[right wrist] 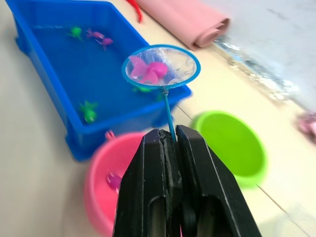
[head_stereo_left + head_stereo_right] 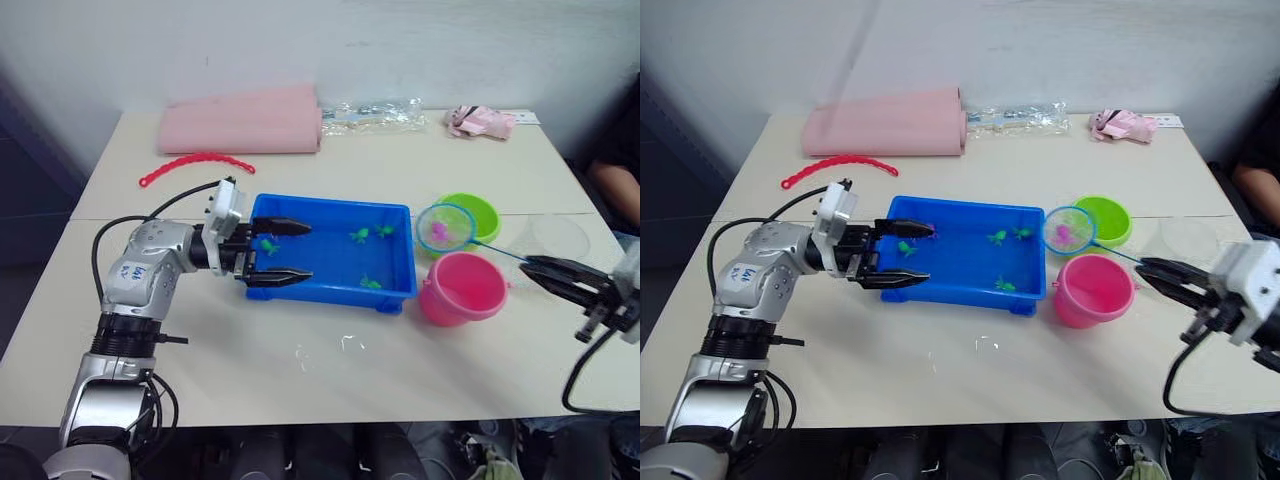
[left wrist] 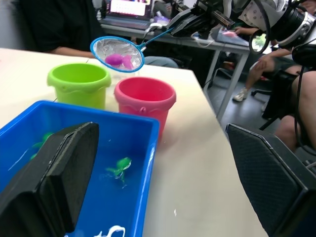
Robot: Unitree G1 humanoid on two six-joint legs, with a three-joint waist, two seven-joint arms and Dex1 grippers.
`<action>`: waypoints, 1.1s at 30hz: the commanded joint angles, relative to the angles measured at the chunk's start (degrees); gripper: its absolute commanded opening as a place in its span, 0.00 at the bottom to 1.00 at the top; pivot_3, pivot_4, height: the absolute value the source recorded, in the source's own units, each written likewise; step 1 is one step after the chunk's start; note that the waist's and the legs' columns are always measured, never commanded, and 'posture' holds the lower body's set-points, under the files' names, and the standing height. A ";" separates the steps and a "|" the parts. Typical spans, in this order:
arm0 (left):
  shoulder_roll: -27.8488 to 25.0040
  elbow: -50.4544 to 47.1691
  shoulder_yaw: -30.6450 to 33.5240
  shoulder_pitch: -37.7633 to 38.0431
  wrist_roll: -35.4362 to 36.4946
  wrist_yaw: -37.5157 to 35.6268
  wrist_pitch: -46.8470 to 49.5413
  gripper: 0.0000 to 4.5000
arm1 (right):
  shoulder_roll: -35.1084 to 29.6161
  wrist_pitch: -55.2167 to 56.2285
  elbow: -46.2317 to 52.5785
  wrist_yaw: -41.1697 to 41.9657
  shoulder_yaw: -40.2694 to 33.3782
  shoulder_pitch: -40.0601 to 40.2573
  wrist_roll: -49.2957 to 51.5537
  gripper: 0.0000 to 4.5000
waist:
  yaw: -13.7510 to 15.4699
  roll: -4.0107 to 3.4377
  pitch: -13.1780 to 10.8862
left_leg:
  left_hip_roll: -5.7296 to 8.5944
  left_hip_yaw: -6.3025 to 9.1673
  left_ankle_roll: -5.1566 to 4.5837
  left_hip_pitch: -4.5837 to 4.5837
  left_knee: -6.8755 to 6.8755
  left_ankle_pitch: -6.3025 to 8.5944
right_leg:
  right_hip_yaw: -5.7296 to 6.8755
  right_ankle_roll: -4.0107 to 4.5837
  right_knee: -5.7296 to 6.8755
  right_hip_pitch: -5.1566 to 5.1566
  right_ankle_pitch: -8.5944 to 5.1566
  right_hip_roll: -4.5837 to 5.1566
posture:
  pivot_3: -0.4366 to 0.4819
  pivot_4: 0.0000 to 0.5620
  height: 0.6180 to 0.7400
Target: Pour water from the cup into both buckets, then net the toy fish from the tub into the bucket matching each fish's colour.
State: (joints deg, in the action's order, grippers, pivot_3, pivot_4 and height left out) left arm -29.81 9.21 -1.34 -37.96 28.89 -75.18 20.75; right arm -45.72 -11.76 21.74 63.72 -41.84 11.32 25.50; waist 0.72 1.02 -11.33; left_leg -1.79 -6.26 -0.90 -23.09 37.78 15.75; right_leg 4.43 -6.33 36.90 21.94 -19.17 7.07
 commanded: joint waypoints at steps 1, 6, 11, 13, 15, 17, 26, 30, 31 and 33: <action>2.33 0.19 -0.97 -1.14 -0.11 0.25 -1.51 0.99 | 1.91 12.42 -2.00 1.89 -5.13 5.66 -4.19 0.00 | 0.13 0.00 0.00 | 0.01 0.03 0.00 0.00 0.00 0.00 | 0.00 0.00 -0.03 -0.02 0.00 0.00 | 0.48 0.27 1.00; 4.61 -0.43 -1.85 -0.23 0.10 0.39 -1.21 0.99 | 2.69 31.93 -10.18 -1.16 -5.17 7.87 -12.83 0.00 | 0.04 0.00 0.00 | 0.03 0.04 -0.02 0.02 0.02 0.02 | -0.01 -0.08 -0.11 -0.11 0.04 0.00 | 0.48 0.27 1.00; 5.44 1.76 -2.26 -0.10 -0.64 -0.37 -2.76 0.99 | 3.10 46.00 -14.84 -7.33 -3.80 7.14 -22.66 0.00 | -0.23 0.00 0.00 | 0.02 0.05 -0.02 0.07 0.04 0.01 | -0.02 -0.09 -0.11 -0.15 0.05 0.00 | 0.48 0.27 1.00; 6.12 3.70 -2.03 -0.96 -1.02 -0.22 -3.98 0.99 | 2.88 51.82 -15.23 -10.13 -4.30 6.52 -27.59 0.00 | -0.34 0.00 0.00 | 0.02 0.06 -0.02 0.08 0.04 0.01 | -0.01 -0.09 -0.10 -0.16 0.05 0.00 | 0.48 0.27 1.00; 6.69 5.45 -1.71 -1.73 -1.27 -0.02 -4.89 0.99 | 1.80 58.44 -16.36 -13.16 -5.70 6.19 -33.75 0.00 | -0.39 0.00 0.00 | 0.02 0.07 -0.01 0.07 0.04 0.01 | -0.01 -0.09 -0.10 -0.16 0.05 0.00 | 0.48 0.27 1.00; 7.22 7.60 -1.66 -2.30 -1.87 -0.11 -6.31 0.99 | 0.92 65.09 -17.84 -14.42 -7.22 5.90 -37.37 0.00 | -0.58 0.00 0.00 | 0.02 0.07 -0.01 0.07 0.04 0.01 | -0.01 -0.09 -0.11 -0.16 0.05 0.00 | 0.48 0.27 1.00; 11.29 13.16 -0.10 -4.88 -1.60 2.24 -9.05 0.99 | -1.50 78.72 -21.44 -23.94 -12.01 4.59 -51.00 0.00 | -0.59 -0.01 0.00 | 0.06 0.18 0.00 0.15 0.04 0.01 | 0.06 -0.09 -0.29 -0.37 0.05 0.03 | 0.48 0.27 1.00; 11.63 12.96 0.12 -4.48 -2.11 2.15 -9.65 0.99 | -1.20 74.70 -21.97 -26.29 -11.28 5.83 -48.29 0.00 | -0.74 -0.01 0.00 | 0.07 0.19 0.00 0.14 0.05 0.01 | 0.07 -0.12 -0.32 -0.39 0.06 0.04 | 0.48 0.27 1.00; 11.37 12.72 0.36 -4.36 -2.07 2.26 -9.66 0.99 | -1.02 71.71 -21.08 -25.13 -8.90 7.28 -43.35 0.00 | -0.76 -0.01 0.00 | 0.06 0.19 0.00 0.14 0.05 0.01 | 0.08 -0.12 -0.33 -0.40 0.06 0.02 | 0.48 0.27 1.00; 10.48 12.27 1.00 -4.00 -1.83 2.28 -9.81 0.99 | -1.31 66.11 -18.55 -23.37 -3.57 10.20 -34.18 0.00 | -0.79 -0.01 0.00 | 0.05 0.19 0.01 0.15 0.03 0.01 | 0.07 -0.11 -0.35 -0.40 0.06 0.01 | 0.48 0.27 1.00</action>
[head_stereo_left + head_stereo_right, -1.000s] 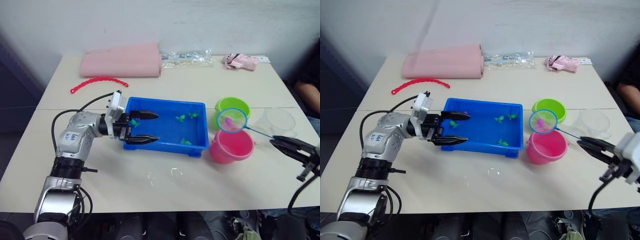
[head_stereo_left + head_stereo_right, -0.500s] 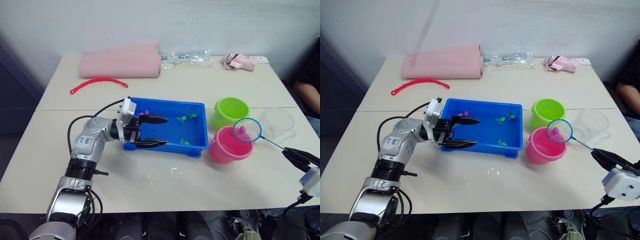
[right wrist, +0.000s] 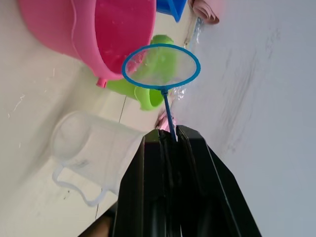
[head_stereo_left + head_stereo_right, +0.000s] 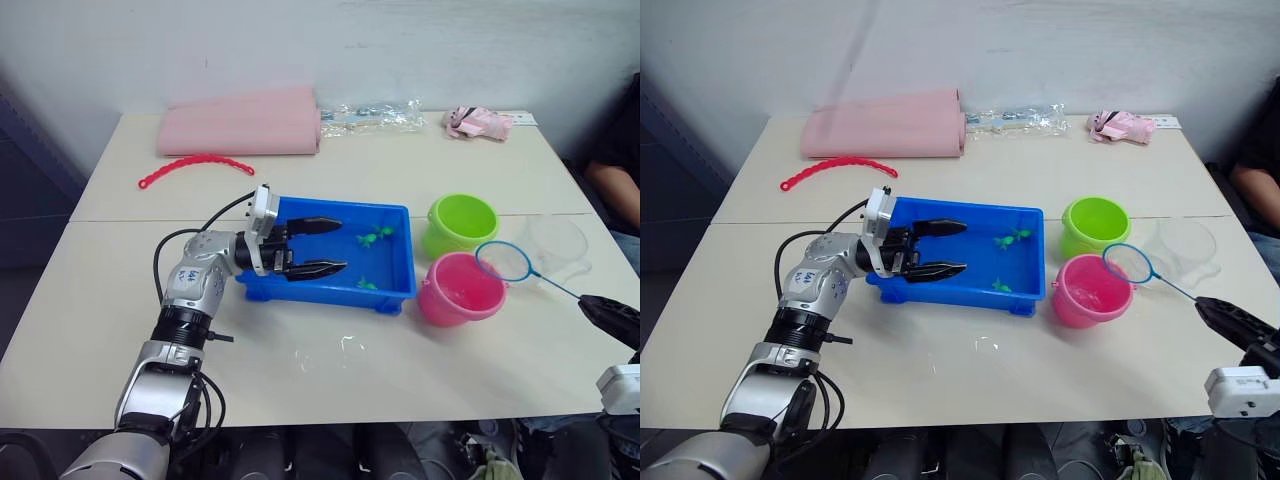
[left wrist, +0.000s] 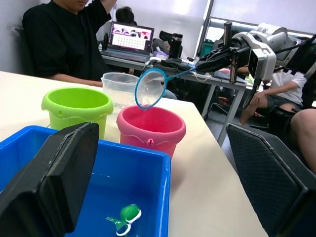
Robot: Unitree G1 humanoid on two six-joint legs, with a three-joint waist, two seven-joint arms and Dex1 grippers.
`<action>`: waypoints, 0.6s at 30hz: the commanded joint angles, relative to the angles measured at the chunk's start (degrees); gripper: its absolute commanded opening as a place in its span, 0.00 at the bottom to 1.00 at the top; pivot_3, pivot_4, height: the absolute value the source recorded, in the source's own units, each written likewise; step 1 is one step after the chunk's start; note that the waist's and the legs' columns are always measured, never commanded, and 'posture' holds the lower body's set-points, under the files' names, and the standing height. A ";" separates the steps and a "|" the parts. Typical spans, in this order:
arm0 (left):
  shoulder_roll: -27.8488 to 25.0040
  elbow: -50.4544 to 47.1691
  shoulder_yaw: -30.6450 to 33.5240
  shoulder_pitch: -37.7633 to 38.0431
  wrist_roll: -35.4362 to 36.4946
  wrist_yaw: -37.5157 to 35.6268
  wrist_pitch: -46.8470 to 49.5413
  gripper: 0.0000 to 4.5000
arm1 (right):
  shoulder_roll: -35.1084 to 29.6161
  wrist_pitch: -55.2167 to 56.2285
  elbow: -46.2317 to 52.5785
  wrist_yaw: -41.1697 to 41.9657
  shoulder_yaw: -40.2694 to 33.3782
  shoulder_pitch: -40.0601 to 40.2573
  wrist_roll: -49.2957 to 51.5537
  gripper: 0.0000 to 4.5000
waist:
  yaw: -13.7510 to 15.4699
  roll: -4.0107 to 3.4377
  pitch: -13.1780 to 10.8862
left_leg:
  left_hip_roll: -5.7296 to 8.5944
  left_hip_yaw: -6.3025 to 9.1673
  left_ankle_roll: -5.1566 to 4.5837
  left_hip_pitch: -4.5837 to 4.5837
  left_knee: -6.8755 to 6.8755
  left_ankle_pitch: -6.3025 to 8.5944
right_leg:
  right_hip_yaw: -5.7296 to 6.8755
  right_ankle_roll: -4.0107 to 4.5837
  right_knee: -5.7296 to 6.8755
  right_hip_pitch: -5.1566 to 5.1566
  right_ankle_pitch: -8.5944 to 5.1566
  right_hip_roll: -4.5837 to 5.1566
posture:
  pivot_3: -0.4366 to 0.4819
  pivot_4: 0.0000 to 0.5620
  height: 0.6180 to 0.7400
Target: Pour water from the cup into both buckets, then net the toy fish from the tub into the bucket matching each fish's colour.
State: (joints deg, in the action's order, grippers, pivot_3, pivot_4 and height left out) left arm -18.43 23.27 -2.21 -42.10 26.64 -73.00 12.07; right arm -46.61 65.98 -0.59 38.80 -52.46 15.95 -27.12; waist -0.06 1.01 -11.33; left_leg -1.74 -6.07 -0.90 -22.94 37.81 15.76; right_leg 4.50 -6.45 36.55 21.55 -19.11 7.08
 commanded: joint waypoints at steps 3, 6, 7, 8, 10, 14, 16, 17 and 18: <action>-2.93 -3.73 3.17 1.72 0.94 0.20 -0.74 0.99 | 0.34 -23.52 10.53 2.83 13.54 6.75 31.03 0.00 | -0.07 0.00 0.00 | -0.02 0.02 0.00 0.00 0.00 0.00 | 0.01 0.00 -0.02 -0.02 0.00 0.00 | 0.48 0.27 1.00; -5.77 -7.33 5.96 4.74 1.89 1.84 0.54 0.99 | -0.67 -41.10 19.26 3.25 22.07 5.78 48.91 0.00 | -0.78 -0.02 0.01 | -0.06 0.06 -0.01 0.03 -0.01 0.00 | 0.03 0.01 0.01 -0.05 0.00 0.05 | 0.48 0.27 1.00; -6.36 -9.03 7.52 5.75 2.97 3.44 1.83 0.99 | -1.29 -47.24 22.18 3.56 24.52 5.49 54.95 0.00 | -0.89 -0.02 0.01 | -0.07 0.08 -0.02 0.06 -0.01 0.01 | 0.02 0.01 0.05 -0.07 0.00 0.18 | 0.48 0.27 1.00; -6.74 -10.85 9.41 6.58 4.41 5.51 3.50 0.99 | -1.56 -51.02 23.93 3.61 26.45 3.82 57.54 0.00 | -0.80 -0.02 0.01 | -0.08 0.24 -0.02 0.03 -0.01 0.01 | -0.02 0.03 0.04 -0.12 -0.01 0.43 | 0.48 0.27 1.00; -8.21 -14.56 12.91 8.59 6.43 9.01 5.91 0.99 | -1.88 -60.43 26.69 1.97 30.46 -0.59 63.62 0.00 | -0.77 -0.01 0.01 | -0.07 0.43 -0.03 -0.06 0.04 0.01 | -0.03 0.04 0.00 -0.16 -0.01 0.46 | 0.48 0.27 1.00; -14.12 -20.54 18.69 15.57 5.58 12.89 6.56 0.99 | -1.74 -77.79 27.97 -1.62 39.39 -13.66 70.69 0.00 | -0.64 -0.02 0.01 | -0.05 0.54 -0.04 -0.16 0.08 0.02 | 0.03 0.05 -0.02 -0.14 -0.01 0.51 | 0.48 0.27 1.00; -17.74 -20.86 21.57 19.57 4.32 14.03 6.03 0.99 | -1.27 -85.95 27.54 -3.22 43.34 -20.40 73.66 0.00 | -1.08 -0.04 0.00 | -0.05 0.51 -0.03 -0.19 0.06 0.02 | 0.04 0.06 -0.02 -0.08 -0.02 0.49 | 0.48 0.27 1.00; -19.76 -20.20 22.78 21.47 3.67 13.86 5.55 0.99 | -0.84 -88.55 27.20 -3.15 45.21 -23.56 74.10 0.00 | -1.12 -0.03 0.00 | -0.03 0.51 -0.03 -0.19 0.04 0.03 | 0.05 0.06 -0.02 -0.07 -0.02 0.52 | 0.48 0.27 1.00; -21.62 -19.55 23.68 23.07 3.20 13.47 5.12 0.99 | -0.74 -91.67 26.66 -3.45 46.91 -26.47 74.27 0.00 | -1.08 -0.03 0.00 | -0.06 0.52 -0.03 -0.21 0.03 0.03 | 0.07 0.09 -0.04 -0.05 -0.04 0.52 | 0.48 0.27 1.00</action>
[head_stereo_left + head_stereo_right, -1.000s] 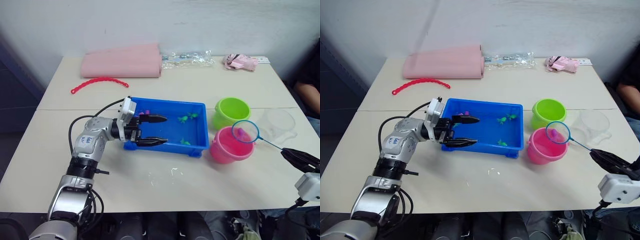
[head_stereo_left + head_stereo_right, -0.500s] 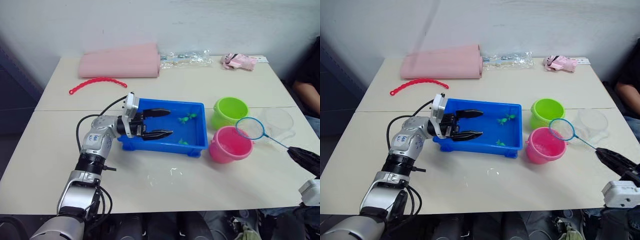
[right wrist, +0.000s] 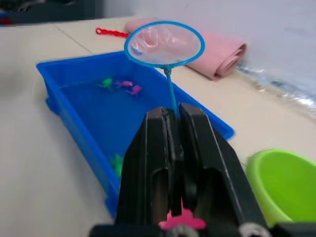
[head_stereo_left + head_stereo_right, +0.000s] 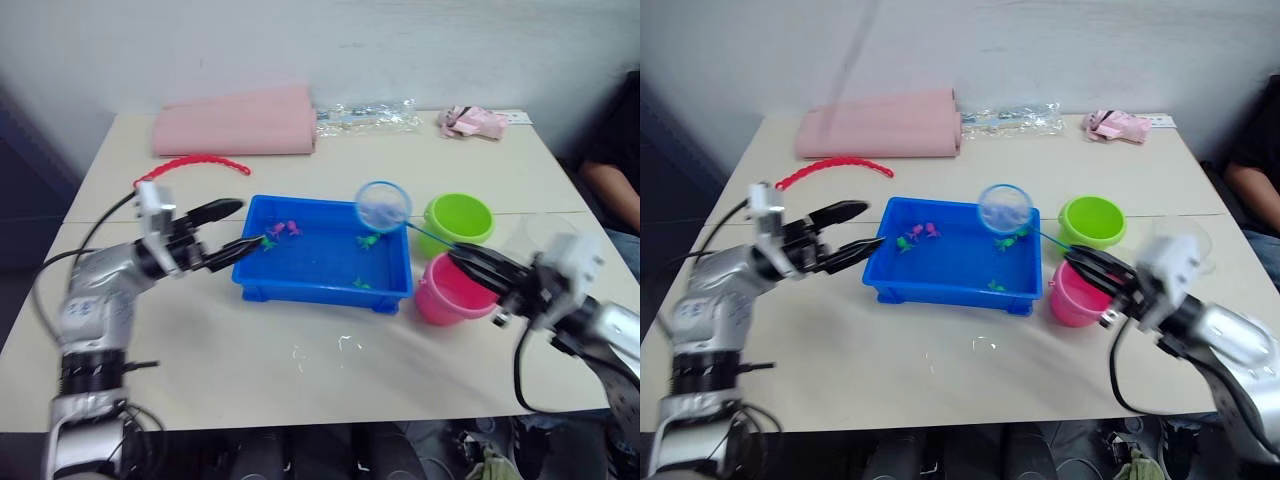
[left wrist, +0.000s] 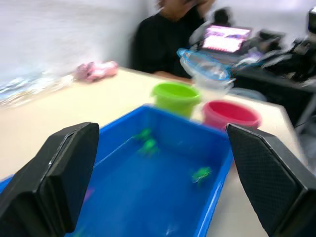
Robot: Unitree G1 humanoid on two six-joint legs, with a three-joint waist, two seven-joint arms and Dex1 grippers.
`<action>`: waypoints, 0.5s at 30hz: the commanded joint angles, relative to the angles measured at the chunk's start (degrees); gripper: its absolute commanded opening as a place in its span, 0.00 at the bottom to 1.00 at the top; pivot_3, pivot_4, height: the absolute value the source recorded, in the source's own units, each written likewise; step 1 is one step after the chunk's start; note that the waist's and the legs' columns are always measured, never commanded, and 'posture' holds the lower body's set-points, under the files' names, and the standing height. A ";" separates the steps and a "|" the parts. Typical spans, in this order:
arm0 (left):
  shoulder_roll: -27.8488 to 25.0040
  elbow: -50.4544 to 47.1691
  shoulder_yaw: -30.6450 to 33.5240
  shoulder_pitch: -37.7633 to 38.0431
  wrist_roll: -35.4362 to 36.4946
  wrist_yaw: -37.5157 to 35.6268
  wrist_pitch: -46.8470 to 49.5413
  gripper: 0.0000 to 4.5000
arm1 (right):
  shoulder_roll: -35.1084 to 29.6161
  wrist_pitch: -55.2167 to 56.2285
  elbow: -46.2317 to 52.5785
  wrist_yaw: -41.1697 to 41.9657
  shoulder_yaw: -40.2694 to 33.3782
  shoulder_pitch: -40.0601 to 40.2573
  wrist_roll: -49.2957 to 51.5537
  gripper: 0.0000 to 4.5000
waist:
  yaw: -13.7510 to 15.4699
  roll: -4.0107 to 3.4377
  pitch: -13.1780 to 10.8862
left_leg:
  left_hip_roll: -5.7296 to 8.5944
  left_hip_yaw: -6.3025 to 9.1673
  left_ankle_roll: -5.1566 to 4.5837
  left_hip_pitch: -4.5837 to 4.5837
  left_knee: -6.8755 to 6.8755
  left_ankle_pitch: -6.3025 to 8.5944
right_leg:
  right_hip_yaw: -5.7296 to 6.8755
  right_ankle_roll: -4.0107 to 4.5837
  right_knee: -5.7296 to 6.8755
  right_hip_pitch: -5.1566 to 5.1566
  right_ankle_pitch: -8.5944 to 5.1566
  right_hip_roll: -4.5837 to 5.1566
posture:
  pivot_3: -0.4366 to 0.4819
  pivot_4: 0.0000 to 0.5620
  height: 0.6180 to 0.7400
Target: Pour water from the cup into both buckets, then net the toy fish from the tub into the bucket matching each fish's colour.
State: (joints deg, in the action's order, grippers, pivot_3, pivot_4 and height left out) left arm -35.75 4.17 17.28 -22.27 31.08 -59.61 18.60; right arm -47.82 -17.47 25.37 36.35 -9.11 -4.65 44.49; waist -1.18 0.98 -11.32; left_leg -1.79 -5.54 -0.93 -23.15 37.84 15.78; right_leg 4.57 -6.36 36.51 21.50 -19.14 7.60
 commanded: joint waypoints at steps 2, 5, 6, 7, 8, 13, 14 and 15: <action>-7.20 0.76 5.37 5.06 -1.65 -0.64 -1.81 0.99 | -0.15 -13.15 -0.90 -1.50 7.77 -11.30 -1.06 0.00 | 0.16 0.01 0.00 | 0.01 0.04 0.01 -0.06 -0.01 0.01 | 0.07 0.04 -0.01 0.02 -0.02 -0.01 | 0.48 0.27 1.00; -9.38 0.91 5.33 5.49 -1.52 -1.24 -2.03 0.99 | 1.41 -18.10 -5.50 -0.20 13.35 -18.49 -4.67 0.00 | 1.10 0.01 0.00 | 0.06 0.02 -0.06 -0.12 0.00 0.10 | 0.10 0.04 -0.03 0.08 -0.02 0.02 | 0.48 0.27 1.00; -9.72 0.73 5.13 5.41 -1.44 -1.32 -1.95 0.99 | 1.65 -18.81 -6.91 0.80 15.38 -20.25 -6.59 0.00 | 1.20 0.02 0.00 | 0.07 0.02 -0.09 -0.13 0.00 0.14 | 0.11 0.04 -0.05 0.07 -0.02 0.06 | 0.48 0.27 1.00; -9.86 0.35 4.89 5.42 -1.38 -1.29 -1.87 0.99 | 2.27 -19.78 -8.39 2.21 17.30 -21.71 -7.60 0.00 | 1.32 0.02 0.00 | 0.11 0.01 -0.13 -0.13 0.02 0.19 | 0.10 0.03 -0.04 0.08 -0.02 0.08 | 0.48 0.27 1.00; -9.85 -0.21 4.68 5.50 -1.35 -1.09 -1.74 0.99 | 3.37 -21.81 -10.32 1.86 19.27 -23.24 -8.90 0.00 | 1.31 0.03 0.01 | 0.12 0.01 -0.15 -0.15 0.01 0.22 | 0.11 0.03 -0.06 0.08 -0.02 0.11 | 0.48 0.27 1.00; -9.00 -3.77 3.83 6.29 -0.95 0.44 -0.93 0.99 | 10.23 -24.64 -18.40 -0.82 23.55 -28.77 -15.58 0.00 | 0.71 0.04 0.02 | 0.02 -0.16 -0.09 -0.17 0.00 0.32 | 0.36 0.02 0.04 0.11 -0.01 0.01 | 0.48 0.27 1.00; -8.86 -4.44 3.82 6.34 -0.60 0.82 -0.48 0.99 | 11.05 -24.27 -18.95 -0.11 23.73 -29.31 -16.31 0.00 | 0.65 0.04 0.02 | 0.02 -0.27 -0.09 -0.18 -0.01 0.32 | 0.40 0.02 0.09 0.21 -0.01 -0.01 | 0.48 0.27 1.00; -8.74 -5.13 3.88 6.39 -0.19 1.20 0.08 0.99 | 12.00 -24.74 -19.26 0.23 23.49 -29.76 -16.26 0.00 | 0.61 0.04 0.02 | 0.02 -0.31 -0.09 -0.19 -0.02 0.32 | 0.39 0.02 0.12 0.22 -0.01 -0.05 | 0.48 0.27 1.00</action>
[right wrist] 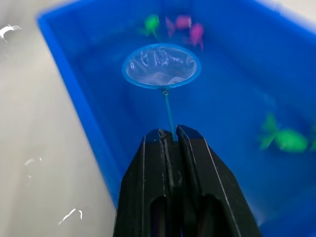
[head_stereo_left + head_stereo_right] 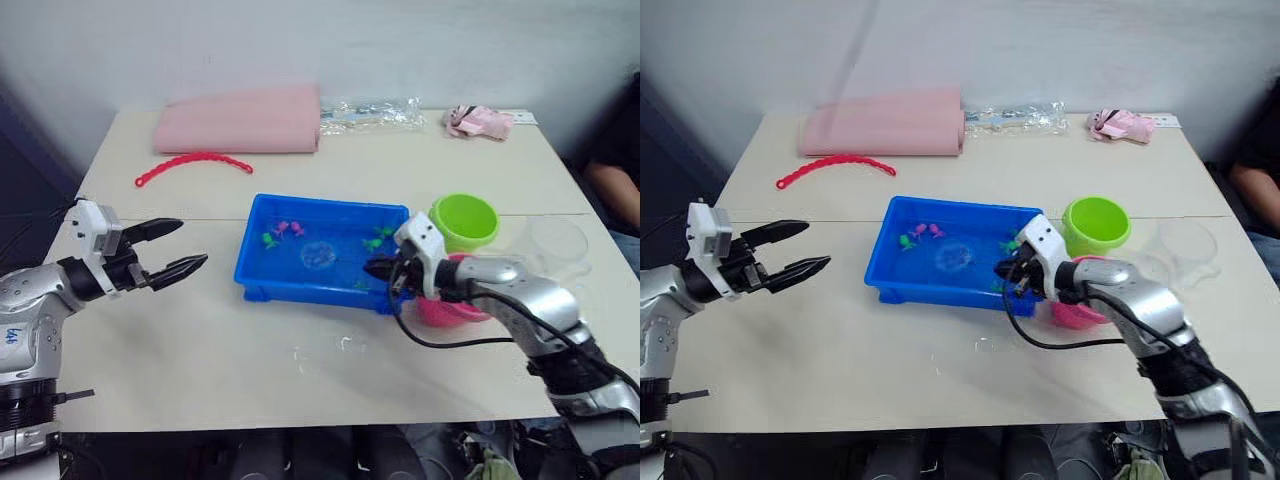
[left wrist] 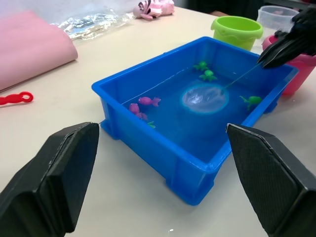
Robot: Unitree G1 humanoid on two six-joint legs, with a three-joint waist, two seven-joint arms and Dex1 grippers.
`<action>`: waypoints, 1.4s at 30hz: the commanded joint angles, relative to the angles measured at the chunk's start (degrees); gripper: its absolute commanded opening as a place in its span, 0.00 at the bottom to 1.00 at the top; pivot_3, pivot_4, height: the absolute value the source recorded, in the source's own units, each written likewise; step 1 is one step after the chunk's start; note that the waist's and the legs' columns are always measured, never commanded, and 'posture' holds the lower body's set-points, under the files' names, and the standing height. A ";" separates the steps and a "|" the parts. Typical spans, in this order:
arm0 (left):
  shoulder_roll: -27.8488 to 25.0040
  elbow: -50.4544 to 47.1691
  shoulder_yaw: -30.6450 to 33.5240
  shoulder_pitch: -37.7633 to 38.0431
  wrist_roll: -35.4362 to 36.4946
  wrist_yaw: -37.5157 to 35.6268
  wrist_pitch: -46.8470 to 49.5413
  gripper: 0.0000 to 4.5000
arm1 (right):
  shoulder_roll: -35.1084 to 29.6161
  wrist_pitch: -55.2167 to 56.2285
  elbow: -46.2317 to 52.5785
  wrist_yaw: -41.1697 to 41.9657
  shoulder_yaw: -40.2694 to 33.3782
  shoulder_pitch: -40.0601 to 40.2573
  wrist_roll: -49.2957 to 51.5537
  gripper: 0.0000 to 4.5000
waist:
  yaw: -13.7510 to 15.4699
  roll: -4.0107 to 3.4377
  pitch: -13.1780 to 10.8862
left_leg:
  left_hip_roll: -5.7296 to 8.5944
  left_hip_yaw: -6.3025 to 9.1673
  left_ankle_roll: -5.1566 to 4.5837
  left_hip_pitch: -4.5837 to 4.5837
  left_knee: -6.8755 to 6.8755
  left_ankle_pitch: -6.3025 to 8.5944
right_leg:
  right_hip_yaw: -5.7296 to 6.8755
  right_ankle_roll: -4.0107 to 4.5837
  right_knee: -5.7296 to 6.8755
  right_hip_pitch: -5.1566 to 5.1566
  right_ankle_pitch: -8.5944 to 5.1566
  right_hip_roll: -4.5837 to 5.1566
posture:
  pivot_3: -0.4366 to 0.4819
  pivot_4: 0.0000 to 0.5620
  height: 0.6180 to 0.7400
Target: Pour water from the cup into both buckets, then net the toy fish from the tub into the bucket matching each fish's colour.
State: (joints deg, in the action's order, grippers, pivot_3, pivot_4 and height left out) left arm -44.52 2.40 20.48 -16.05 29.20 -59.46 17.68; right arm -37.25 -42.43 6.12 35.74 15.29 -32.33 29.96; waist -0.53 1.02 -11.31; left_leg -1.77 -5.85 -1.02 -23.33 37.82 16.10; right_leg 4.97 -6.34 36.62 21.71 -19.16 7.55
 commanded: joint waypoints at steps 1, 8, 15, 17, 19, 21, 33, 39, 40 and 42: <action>0.25 -4.22 0.76 -0.07 2.38 1.50 1.73 0.99 | 2.32 -0.98 -0.46 0.74 -1.09 -2.77 -1.69 0.00 | -0.15 0.00 0.00 | -0.01 -0.02 0.00 0.01 0.00 0.00 | 0.02 0.00 0.00 0.00 0.00 -0.03 | 0.48 0.27 1.00; -0.24 -6.45 -1.30 -1.25 2.15 1.87 4.27 0.99 | 10.35 1.03 -9.87 -0.92 -0.38 -8.42 -7.63 0.00 | -1.17 0.01 0.01 | 0.00 -0.09 -0.03 0.04 0.00 0.02 | 0.01 -0.02 0.04 -0.01 0.00 -0.10 | 0.48 0.27 1.00; -0.58 -6.14 -2.91 -1.72 0.76 3.60 5.38 0.99 | 15.67 8.11 -22.45 0.45 -0.34 -12.74 -14.22 0.00 | -1.25 0.01 0.01 | 0.01 -0.34 -0.02 0.01 -0.07 0.01 | -0.09 -0.02 0.22 0.27 0.00 -0.12 | 0.48 0.27 1.00; -0.62 -6.45 -2.80 -1.30 0.75 3.95 5.81 0.99 | 17.20 9.70 -23.89 0.41 -1.54 -13.10 -14.51 0.00 | -1.26 0.01 0.01 | 0.00 -0.39 -0.02 0.01 -0.07 0.01 | -0.10 -0.02 0.23 0.29 0.00 -0.12 | 0.48 0.27 1.00; -0.88 -6.53 -2.55 -0.94 0.74 4.29 6.20 0.99 | 18.33 11.22 -24.42 0.80 -2.38 -12.96 -14.71 0.00 | -1.29 0.01 0.01 | 0.00 -0.42 -0.02 0.01 -0.07 0.01 | -0.14 -0.02 0.26 0.33 0.00 -0.12 | 0.48 0.27 1.00; -1.16 -6.60 -2.28 -0.68 0.74 4.43 6.46 0.99 | 18.91 12.41 -24.38 1.21 -2.81 -12.50 -14.91 0.00 | -1.30 0.01 0.01 | -0.01 -0.50 -0.02 0.01 -0.08 0.01 | -0.23 -0.02 0.32 0.41 0.00 -0.12 | 0.48 0.27 1.00; -1.31 -6.87 -1.70 0.44 1.72 4.88 6.59 0.99 | 21.25 19.03 -23.58 1.77 -5.89 -9.32 -15.31 0.00 | -1.35 0.01 0.01 | -0.03 -0.87 -0.01 -0.01 -0.23 0.00 | -0.57 -0.02 0.46 0.77 0.00 -0.12 | 0.48 0.27 1.00; -1.36 -6.12 -1.69 0.23 1.78 4.66 6.38 0.99 | 22.87 21.09 -24.08 2.88 -7.85 -7.91 -14.71 0.00 | -1.39 0.01 0.01 | -0.03 -0.89 0.01 -0.01 -0.29 -0.01 | -0.58 -0.02 0.45 0.78 0.00 -0.12 | 0.48 0.27 1.00; -1.39 -5.97 -1.69 0.14 1.77 4.60 6.34 0.99 | 22.94 21.21 -24.11 3.08 -7.81 -7.77 -14.90 0.00 | -1.39 0.01 0.01 | -0.03 -0.89 0.01 -0.01 -0.30 -0.01 | -0.58 -0.01 0.45 0.79 0.00 -0.12 | 0.48 0.27 1.00; -1.44 -5.66 -1.71 -0.03 1.73 4.45 6.24 0.99 | 23.18 21.29 -24.22 3.46 -7.24 -7.47 -15.52 0.00 | -1.41 0.01 0.01 | -0.03 -0.89 0.01 -0.01 -0.31 -0.01 | -0.58 -0.02 0.44 0.79 0.00 -0.11 | 0.48 0.27 1.00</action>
State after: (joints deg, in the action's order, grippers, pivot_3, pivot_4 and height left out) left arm -45.20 -2.23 17.13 -15.49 30.04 -54.82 24.44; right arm -14.57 -22.54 -19.33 38.92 9.25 -39.61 14.31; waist -1.94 1.03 -11.30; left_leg -1.80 -6.75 -1.01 -23.34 37.51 16.09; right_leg 4.38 -6.35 37.06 22.50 -19.15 7.44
